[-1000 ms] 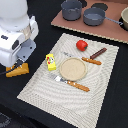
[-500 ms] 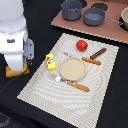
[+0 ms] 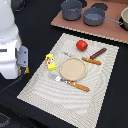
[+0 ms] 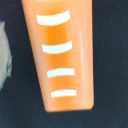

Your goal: Interact with the objects in diverse but meaningful ways.

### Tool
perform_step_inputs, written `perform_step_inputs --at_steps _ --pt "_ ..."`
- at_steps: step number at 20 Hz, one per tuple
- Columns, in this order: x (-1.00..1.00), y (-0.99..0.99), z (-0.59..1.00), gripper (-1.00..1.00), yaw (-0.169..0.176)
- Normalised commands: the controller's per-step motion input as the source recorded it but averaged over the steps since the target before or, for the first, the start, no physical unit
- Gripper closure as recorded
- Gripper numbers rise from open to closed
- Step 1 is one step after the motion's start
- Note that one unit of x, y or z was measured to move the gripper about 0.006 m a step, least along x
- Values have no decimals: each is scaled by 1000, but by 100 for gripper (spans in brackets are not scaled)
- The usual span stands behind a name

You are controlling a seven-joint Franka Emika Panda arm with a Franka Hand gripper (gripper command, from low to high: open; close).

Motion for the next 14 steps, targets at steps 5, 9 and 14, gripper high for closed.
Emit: perform_step_inputs --at_steps 5,9,14 --pt "-372 28 -463 -100 74" --pt "-293 0 -345 100 93" --pt "-155 0 -30 100 88"
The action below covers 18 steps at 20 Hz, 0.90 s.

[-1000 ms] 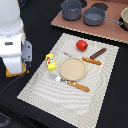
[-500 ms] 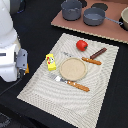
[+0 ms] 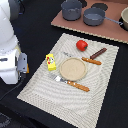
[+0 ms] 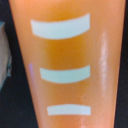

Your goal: Interact with the objects in diverse but meaningful ways.

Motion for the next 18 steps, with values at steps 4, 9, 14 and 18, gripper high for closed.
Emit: perform_step_inputs --at_steps 4,9,14,18 --pt "-9 0 356 100 31" --pt "29 -73 534 100 16" --pt "624 -249 994 100 -71" --pt "809 -281 961 100 -71"
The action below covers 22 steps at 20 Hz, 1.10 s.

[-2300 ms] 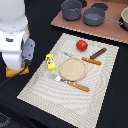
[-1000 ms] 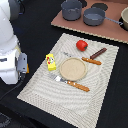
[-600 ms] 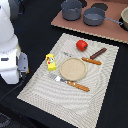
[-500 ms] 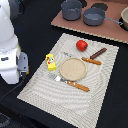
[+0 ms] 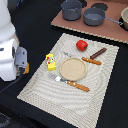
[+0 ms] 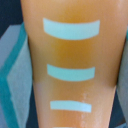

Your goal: Interact with the objects in diverse but meaningful ways.

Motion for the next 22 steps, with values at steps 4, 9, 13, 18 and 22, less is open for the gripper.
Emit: perform_step_inputs --at_steps 4,9,13,18,22 --pt "776 -343 645 100 -63" --pt "802 -503 -41 100 -41" --pt "859 -459 18 100 0" --pt "897 -379 96 100 0" --pt "953 -207 209 100 0"
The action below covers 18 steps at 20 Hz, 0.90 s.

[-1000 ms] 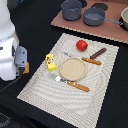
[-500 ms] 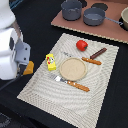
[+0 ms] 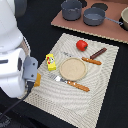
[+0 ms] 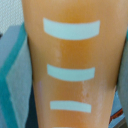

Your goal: Interact with the objects in diverse but meaningful ways.

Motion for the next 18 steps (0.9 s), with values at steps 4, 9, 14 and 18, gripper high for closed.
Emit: perform_step_inputs --at_steps 4,9,14,18 --pt "991 -79 317 100 0" --pt "977 -33 294 100 0" --pt "928 -71 103 100 0" --pt "922 -152 74 100 -7"
